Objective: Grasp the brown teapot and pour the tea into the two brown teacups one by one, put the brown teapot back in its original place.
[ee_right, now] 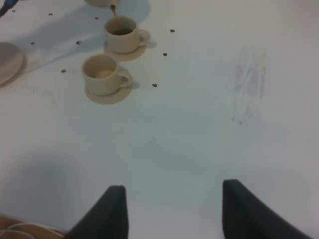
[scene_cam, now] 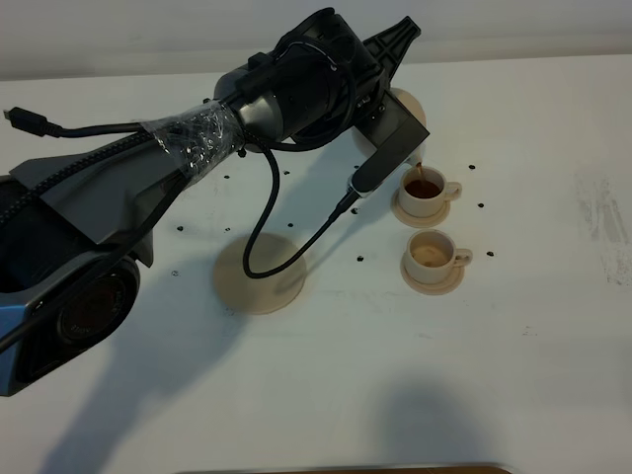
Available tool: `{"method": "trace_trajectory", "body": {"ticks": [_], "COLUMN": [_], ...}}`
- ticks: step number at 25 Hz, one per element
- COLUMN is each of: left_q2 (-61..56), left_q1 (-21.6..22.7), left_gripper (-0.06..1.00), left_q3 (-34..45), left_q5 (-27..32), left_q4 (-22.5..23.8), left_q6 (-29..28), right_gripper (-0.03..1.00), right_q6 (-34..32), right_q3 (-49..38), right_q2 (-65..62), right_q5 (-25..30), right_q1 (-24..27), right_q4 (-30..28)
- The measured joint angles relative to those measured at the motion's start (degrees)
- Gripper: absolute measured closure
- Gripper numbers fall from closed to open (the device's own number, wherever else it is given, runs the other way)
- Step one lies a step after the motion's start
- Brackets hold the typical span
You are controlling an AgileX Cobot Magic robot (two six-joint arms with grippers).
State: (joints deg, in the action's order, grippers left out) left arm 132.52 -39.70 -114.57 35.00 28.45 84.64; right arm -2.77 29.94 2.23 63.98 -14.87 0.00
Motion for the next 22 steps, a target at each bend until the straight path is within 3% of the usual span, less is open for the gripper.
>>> {"method": "trace_trajectory", "body": {"ticks": [22], "left_q2": [0.00], "left_q1": [0.00], "left_gripper": [0.86], "left_q3": [0.00], "left_q5": [0.00], "left_q4": [0.12], "left_q6": [0.00], "right_gripper": [0.53], "right_q6": [0.00], "right_q3": [0.00], "right_q2": [0.00], "right_q5": [0.00], "right_q1": [0.00], "right_q4": [0.00]}}
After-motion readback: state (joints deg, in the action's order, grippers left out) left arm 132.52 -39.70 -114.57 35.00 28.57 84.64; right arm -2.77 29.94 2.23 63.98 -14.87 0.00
